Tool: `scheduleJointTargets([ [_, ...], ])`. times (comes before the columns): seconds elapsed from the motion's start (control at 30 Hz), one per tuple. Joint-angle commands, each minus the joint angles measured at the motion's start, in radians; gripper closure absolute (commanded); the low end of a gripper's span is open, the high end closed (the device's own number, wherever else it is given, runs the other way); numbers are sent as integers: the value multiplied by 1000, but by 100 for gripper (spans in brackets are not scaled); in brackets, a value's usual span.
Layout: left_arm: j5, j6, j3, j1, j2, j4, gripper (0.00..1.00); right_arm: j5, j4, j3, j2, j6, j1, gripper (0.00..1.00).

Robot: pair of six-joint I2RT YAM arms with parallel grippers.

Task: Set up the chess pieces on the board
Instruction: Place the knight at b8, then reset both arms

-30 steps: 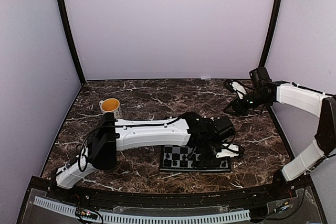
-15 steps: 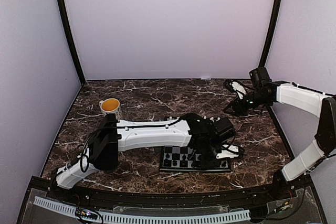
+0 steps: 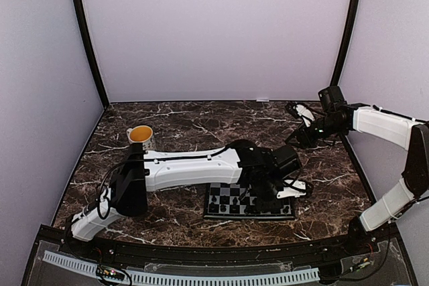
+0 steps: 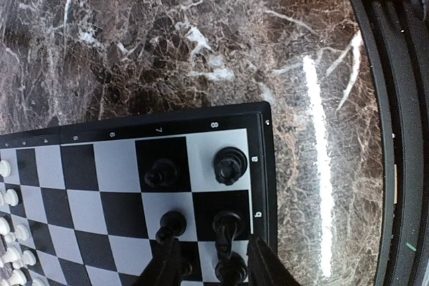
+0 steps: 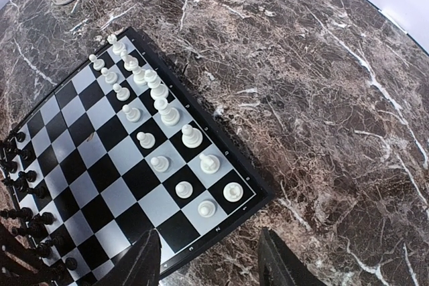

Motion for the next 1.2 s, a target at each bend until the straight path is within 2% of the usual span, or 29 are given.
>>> scheduleJointTargets([
  [0.0,20,8,-41,-7,-222,-22,63,-1,-44,28,-27,-15,-3,48],
  [0.1,-18,7,-109,-2,-347,5,62,26,-77,67,-40,-34,-8,48],
  [0.13,-70,5,-146,6,-370,22,61,40,-93,88,-44,-41,-10,48],
  [0.23,-161,-30,-220,38,-472,68,53,62,-134,154,-60,-45,-22,47],
  [0.33,-246,-94,-307,106,-535,143,47,72,-136,196,-90,-20,-28,47],
  [0.5,-300,-246,-408,226,-602,204,46,97,-148,275,-144,60,-29,46],
  [0.6,-330,-295,-541,276,-718,314,44,182,-103,277,-179,133,-30,34],
  [0.7,-346,-356,-716,354,-826,444,38,274,-36,240,-201,233,-42,5],
  [0.73,-344,-390,-750,370,-880,466,35,288,-22,231,-203,257,-51,2],
  [0.93,-358,-484,-1031,494,-1101,633,9,508,70,178,-263,387,-66,1],
  [0.97,-361,-505,-1044,514,-1131,634,5,499,80,166,-279,386,-66,1],
  [1.17,-357,-569,-1101,560,-1162,613,2,378,137,83,-338,386,-67,2],
])
